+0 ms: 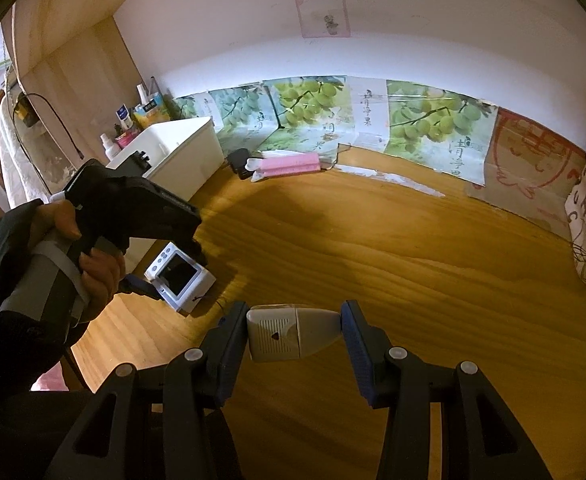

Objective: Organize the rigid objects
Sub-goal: 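Lift the white device with the left tool while the right tool holds the beige block, then lower the white device into the tray with the left tool while the right drops the beige block, then move both open tools from the tray toward the black charger and pink roller, then grasp the black charger plug with the left tool while the right grasps the pink hair roller, then lift the black charger with the left tool while the right lifts the pink roller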

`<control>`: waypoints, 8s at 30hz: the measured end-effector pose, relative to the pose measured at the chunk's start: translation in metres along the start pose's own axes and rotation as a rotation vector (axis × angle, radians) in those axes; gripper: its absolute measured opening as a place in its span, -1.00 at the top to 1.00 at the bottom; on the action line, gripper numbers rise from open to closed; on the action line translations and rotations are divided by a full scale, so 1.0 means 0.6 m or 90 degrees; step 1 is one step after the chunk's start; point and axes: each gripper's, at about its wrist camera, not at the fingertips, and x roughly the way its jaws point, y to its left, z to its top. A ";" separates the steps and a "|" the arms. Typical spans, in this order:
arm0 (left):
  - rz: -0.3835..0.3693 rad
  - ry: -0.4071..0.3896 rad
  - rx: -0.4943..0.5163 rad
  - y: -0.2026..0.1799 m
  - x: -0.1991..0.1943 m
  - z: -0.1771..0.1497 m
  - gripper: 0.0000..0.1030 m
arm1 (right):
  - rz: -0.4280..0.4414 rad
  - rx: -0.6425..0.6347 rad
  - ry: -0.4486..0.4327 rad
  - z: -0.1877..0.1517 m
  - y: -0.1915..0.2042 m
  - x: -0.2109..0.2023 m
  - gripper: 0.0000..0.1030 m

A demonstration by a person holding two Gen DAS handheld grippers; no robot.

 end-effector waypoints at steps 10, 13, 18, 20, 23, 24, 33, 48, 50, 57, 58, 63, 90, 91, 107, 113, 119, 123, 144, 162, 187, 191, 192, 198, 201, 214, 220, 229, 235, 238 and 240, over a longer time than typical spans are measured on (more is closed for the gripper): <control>-0.040 0.038 0.041 0.020 0.004 -0.003 -0.26 | -0.017 -0.002 -0.011 -0.005 0.019 -0.016 0.08; -0.047 0.045 0.061 0.042 0.000 -0.012 -0.26 | -0.022 -0.003 -0.013 -0.006 0.028 -0.021 0.08; -0.050 0.036 0.118 0.042 -0.013 -0.025 -0.24 | -0.031 -0.001 -0.013 -0.013 0.049 -0.025 0.08; -0.052 0.035 0.144 0.037 -0.020 -0.037 -0.24 | -0.035 0.003 -0.013 -0.017 0.060 -0.027 0.08; -0.055 0.030 0.190 0.025 -0.036 -0.044 -0.24 | -0.042 0.011 -0.017 -0.023 0.077 -0.029 0.08; -0.055 0.027 0.207 0.019 -0.040 -0.043 -0.24 | -0.045 0.015 -0.018 -0.024 0.082 -0.030 0.08; -0.077 -0.033 0.382 -0.009 -0.114 -0.068 -0.24 | -0.076 0.052 -0.041 -0.026 0.148 -0.039 0.08; -0.189 -0.233 0.585 0.021 -0.254 -0.040 -0.24 | -0.113 0.062 -0.107 0.006 0.282 -0.037 0.08; -0.194 -0.268 0.604 0.035 -0.272 -0.029 -0.24 | -0.111 0.064 -0.116 0.010 0.297 -0.034 0.08; -0.190 -0.399 0.662 0.087 -0.314 0.003 -0.24 | -0.095 0.065 -0.152 0.031 0.358 -0.010 0.08; -0.184 -0.416 0.668 0.094 -0.317 0.008 -0.24 | -0.091 0.064 -0.157 0.034 0.368 -0.006 0.08; -0.153 -0.492 0.685 0.124 -0.334 0.038 0.34 | -0.071 0.061 -0.177 0.051 0.402 0.018 0.08; -0.030 -0.464 0.609 0.215 -0.329 0.188 0.18 | 0.052 0.047 -0.171 0.115 0.464 0.142 -0.28; -0.031 -0.461 0.613 0.215 -0.328 0.187 0.13 | 0.050 0.049 -0.172 0.114 0.464 0.142 -0.29; -0.090 -0.400 0.622 0.216 -0.315 0.150 -0.20 | 0.012 0.083 -0.214 0.072 0.439 0.103 -0.53; -0.087 -0.392 0.616 0.211 -0.310 0.128 -0.20 | -0.012 0.099 -0.212 0.048 0.420 0.087 -0.53; -0.079 -0.370 0.614 0.192 -0.295 0.098 -0.20 | -0.020 0.147 -0.181 0.025 0.371 0.074 -0.54; -0.084 -0.366 0.618 0.168 -0.294 0.073 -0.20 | -0.018 0.179 -0.155 0.015 0.330 0.066 -0.54; -0.056 -0.245 0.567 -0.054 -0.276 0.035 -0.24 | -0.023 0.043 -0.166 0.159 0.091 0.053 -0.54; -0.060 -0.099 0.292 -0.165 -0.184 0.105 -0.24 | 0.065 -0.303 -0.164 0.237 0.035 0.158 -0.54; -0.064 -0.025 0.122 -0.187 -0.072 0.172 -0.45 | 0.101 -0.407 0.003 0.233 0.044 0.344 -0.54; -0.037 -0.020 0.106 -0.183 -0.060 0.177 -0.45 | 0.098 -0.408 0.010 0.240 0.045 0.348 -0.54; -0.031 -0.019 0.105 -0.182 -0.056 0.176 -0.45 | 0.096 -0.410 0.011 0.240 0.045 0.349 -0.53; -0.005 -0.018 0.092 -0.186 -0.040 0.181 -0.46 | 0.078 -0.418 0.014 0.240 0.054 0.351 -0.33; 0.000 -0.020 0.099 -0.191 -0.038 0.183 -0.46 | 0.074 -0.419 0.015 0.241 0.051 0.351 -0.26; -0.007 -0.009 0.074 -0.194 -0.009 0.223 -0.43 | 0.071 -0.467 0.045 0.226 0.067 0.369 0.28; -0.009 -0.028 0.088 -0.208 -0.008 0.228 -0.38 | 0.089 -0.465 0.063 0.222 0.063 0.366 0.42; -0.029 -0.062 0.103 -0.216 -0.027 0.253 0.25 | 0.086 -0.431 0.079 0.196 0.057 0.341 0.48; -0.037 -0.063 0.124 -0.212 -0.024 0.262 0.27 | 0.071 -0.390 0.094 0.179 0.042 0.321 0.48; -0.044 -0.060 0.126 -0.207 -0.022 0.250 0.27 | 0.061 -0.364 0.102 0.169 0.034 0.310 0.48; -0.042 -0.059 0.134 -0.203 -0.021 0.240 0.27 | 0.055 -0.344 0.107 0.162 0.030 0.293 0.48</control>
